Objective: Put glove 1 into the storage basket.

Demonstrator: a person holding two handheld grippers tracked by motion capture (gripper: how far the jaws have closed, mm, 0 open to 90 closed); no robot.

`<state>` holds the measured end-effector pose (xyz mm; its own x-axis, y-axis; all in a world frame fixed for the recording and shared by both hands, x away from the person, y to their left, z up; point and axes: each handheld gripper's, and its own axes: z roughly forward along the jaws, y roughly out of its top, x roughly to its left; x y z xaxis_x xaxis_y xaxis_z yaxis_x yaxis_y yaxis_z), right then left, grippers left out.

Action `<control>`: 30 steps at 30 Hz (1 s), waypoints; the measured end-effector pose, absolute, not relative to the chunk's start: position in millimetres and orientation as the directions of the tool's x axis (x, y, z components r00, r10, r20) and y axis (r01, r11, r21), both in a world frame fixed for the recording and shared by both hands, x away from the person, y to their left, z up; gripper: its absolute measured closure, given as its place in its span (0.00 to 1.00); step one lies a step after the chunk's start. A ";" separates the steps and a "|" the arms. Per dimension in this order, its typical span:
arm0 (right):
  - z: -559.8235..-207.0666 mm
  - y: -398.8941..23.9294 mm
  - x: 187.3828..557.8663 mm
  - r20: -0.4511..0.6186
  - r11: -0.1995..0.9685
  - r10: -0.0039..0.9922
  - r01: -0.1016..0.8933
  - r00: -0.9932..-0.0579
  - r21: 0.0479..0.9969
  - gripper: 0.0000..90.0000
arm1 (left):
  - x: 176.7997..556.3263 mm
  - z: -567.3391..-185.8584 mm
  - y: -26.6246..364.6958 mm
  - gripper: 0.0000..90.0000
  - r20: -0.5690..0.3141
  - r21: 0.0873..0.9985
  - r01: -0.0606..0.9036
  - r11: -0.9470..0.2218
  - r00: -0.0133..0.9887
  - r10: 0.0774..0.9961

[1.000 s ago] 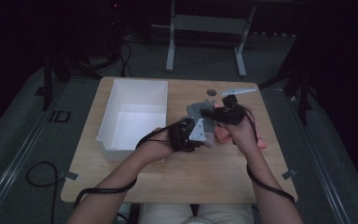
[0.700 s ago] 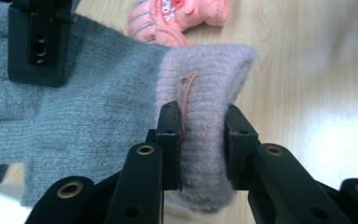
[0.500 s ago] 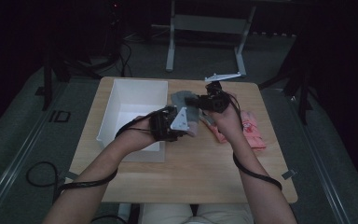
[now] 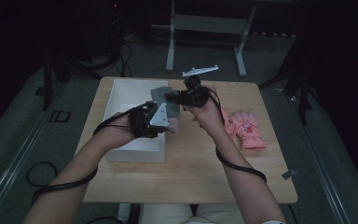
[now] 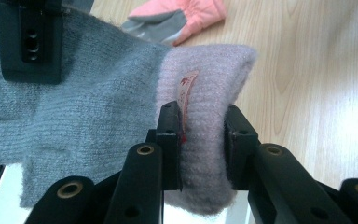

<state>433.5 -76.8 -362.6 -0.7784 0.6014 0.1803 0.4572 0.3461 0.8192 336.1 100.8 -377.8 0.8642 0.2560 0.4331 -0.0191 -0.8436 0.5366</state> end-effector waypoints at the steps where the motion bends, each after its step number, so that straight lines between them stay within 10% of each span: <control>1: -362.8 -73.3 433.9 0.179 0.347 0.599 0.455 -0.781 0.820 0.80 | 335.8 -378.6 105.4 0.80 0.429 0.542 -0.013 -0.840 0.864 0.264; 30: -426.4 16.5 453.5 0.168 0.506 0.590 0.523 -0.790 0.685 0.79 | 356.2 -459.3 154.9 0.80 0.409 0.398 0.036 -0.917 0.888 0.213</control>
<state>453.5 16.5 -426.4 -0.7901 0.5895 0.1678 0.5233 0.5062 0.6855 356.2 154.9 -459.3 0.8875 0.2126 0.4088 0.0362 -0.9166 0.3981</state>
